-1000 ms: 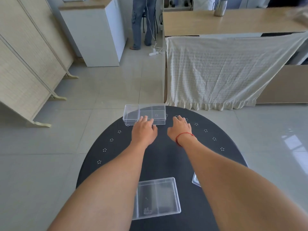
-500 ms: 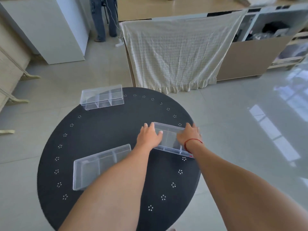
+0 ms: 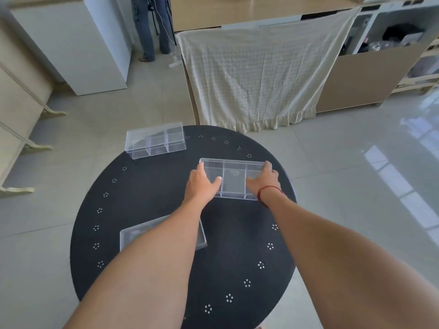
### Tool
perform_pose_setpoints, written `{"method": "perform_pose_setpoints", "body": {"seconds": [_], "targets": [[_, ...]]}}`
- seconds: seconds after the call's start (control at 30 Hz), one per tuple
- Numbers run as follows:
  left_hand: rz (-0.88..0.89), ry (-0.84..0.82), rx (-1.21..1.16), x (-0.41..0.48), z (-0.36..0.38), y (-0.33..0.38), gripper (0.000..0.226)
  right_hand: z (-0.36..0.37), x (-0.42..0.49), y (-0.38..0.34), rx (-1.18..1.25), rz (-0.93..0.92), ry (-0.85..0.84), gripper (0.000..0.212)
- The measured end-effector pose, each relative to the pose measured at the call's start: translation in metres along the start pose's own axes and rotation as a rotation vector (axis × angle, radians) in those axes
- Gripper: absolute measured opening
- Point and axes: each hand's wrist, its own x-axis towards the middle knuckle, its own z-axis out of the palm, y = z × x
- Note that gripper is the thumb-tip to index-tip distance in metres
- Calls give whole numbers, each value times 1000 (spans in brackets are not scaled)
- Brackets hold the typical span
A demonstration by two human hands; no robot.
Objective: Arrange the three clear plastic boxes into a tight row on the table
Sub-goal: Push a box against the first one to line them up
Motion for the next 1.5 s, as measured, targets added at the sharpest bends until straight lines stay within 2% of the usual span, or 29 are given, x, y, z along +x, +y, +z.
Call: {"method": "perform_pose_setpoints", "body": {"seconds": [0.27, 0.43, 0.6, 0.7, 0.8, 0.87, 1.03, 1.5], "targets": [[-206, 132, -48, 16, -74, -94, 74, 95, -17, -80, -100, -151, -213, 74], [-292, 111, -87, 18, -90, -142, 83, 144, -26, -95, -142, -161, -286, 70], [-337, 36, -113, 21, -88, -161, 100, 165, -25, -101, -156, -185, -312, 77], [-288, 49, 11, 24, -88, -162, 100, 167, -26, -103, -288, -249, -258, 76], [-114, 121, 154, 25, -92, -158, 89, 164, -27, -108, -453, -425, -190, 73], [-27, 113, 211, 28, -94, -156, 80, 164, -27, -111, -490, -493, -216, 68], [-48, -23, 244, 32, -91, -156, 75, 171, -26, -106, -574, -496, -292, 71], [-31, -29, 156, 88, -107, -160, 76, 186, 5, -142, -456, -484, -274, 72]]}}
